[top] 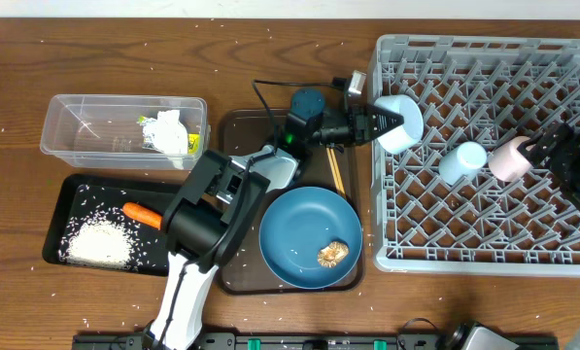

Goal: Sort waste into correct bins and load items into the dishwasher rack
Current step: 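Set the bowl upside down in the rack and open left gripper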

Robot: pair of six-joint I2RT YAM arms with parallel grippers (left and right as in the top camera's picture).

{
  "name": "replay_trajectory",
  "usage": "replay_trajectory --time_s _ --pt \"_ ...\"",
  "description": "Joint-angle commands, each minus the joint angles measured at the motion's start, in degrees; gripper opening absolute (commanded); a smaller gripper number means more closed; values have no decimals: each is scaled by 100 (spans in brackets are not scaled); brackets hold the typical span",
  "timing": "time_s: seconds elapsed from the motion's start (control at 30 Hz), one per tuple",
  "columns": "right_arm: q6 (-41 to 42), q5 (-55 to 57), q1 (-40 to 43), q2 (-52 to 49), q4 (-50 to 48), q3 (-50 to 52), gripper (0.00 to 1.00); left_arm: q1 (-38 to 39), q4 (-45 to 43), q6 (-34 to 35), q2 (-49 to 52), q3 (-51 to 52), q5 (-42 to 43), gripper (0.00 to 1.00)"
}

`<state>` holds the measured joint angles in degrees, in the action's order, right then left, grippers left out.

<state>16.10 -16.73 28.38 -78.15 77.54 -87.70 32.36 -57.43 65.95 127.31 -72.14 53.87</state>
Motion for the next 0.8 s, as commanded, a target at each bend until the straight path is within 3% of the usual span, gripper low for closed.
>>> replay_trajectory --time_s 0.0,0.2,0.47,0.57,0.77 --pt "-50 22 48 15 4 -107 93 175 -20 -103 24 -103 94 44" --pt "-50 24 48 13 2 -107 93 398 -24 -107 -66 -114 52 28" --pt "-52 44 48 13 2 -107 93 485 -20 -173 -153 -203 57 30" --pt "-52 44 48 13 2 -107 93 485 22 -186 -164 -203 61 38" --pt "-57 44 48 13 7 -107 93 385 164 -188 -164 -203 142 43"
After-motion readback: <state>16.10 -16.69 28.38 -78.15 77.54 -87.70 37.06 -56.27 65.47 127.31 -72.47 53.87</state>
